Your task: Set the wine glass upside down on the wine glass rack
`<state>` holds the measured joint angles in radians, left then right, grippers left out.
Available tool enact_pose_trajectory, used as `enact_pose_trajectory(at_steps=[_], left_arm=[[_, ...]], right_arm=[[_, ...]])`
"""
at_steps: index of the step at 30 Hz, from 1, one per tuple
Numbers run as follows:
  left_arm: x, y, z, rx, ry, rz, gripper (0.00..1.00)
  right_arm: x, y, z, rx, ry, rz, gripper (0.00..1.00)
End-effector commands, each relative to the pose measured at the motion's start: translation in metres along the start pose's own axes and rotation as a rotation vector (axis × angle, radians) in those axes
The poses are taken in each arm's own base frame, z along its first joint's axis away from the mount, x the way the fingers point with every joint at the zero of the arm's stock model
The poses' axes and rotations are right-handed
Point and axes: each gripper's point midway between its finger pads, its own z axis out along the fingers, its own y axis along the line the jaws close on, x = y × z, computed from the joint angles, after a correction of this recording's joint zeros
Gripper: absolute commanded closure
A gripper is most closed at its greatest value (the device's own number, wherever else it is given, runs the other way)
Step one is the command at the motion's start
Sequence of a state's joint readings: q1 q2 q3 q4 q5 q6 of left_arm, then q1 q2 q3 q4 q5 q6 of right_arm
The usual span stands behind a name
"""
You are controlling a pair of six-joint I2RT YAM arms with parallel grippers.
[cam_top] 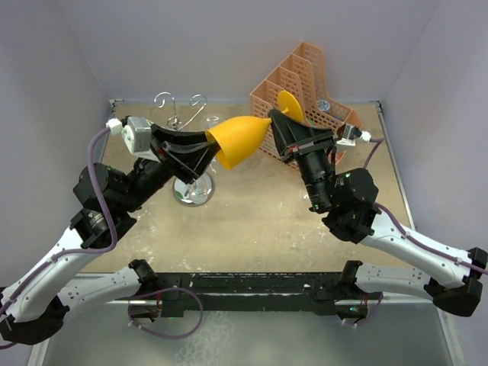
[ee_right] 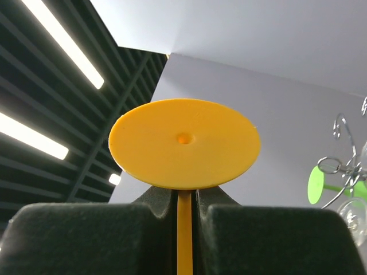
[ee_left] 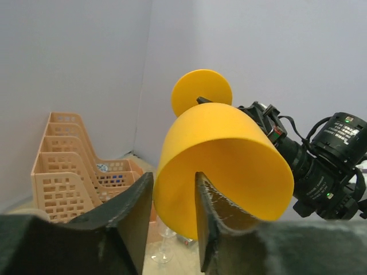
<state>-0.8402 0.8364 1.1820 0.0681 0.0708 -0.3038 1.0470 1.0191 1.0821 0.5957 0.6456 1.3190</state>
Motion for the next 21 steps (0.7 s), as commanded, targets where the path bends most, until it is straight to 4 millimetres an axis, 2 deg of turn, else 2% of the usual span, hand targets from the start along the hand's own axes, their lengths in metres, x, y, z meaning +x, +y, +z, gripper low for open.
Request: enact_pose_trajectory(at_steps=[1, 5, 10, 13, 16, 21], left_arm=[[-0.001, 0.009, -0.011, -0.066, 0.006, -0.017, 0.6], [0.013, 0.019, -0.025, -0.124, 0.062, -0.017, 0.49], [0.029, 0.022, -0.038, -0.143, 0.122, -0.045, 0.42], [0.037, 0.015, -0.035, -0.107, 0.157, -0.07, 0.39], [0.034, 0.01, -0.029, -0.092, 0.148, -0.117, 0.39], [0.031, 0.017, -0.019, -0.157, 0.137, -0.201, 0.39]], right_arm=[[-0.027, 0.021, -0.009, -0.08, -0.083, -0.03, 1.0], [-0.022, 0.015, -0.016, -0.09, -0.037, -0.185, 1.0], [-0.013, -0.015, -0.03, -0.068, 0.043, -0.39, 1.0], [-0.005, -0.035, -0.045, -0.091, 0.129, -0.535, 1.0], [-0.008, -0.048, -0.059, -0.101, 0.164, -0.633, 1.0], [-0.007, -0.061, -0.07, -0.17, 0.216, -0.893, 1.0]])
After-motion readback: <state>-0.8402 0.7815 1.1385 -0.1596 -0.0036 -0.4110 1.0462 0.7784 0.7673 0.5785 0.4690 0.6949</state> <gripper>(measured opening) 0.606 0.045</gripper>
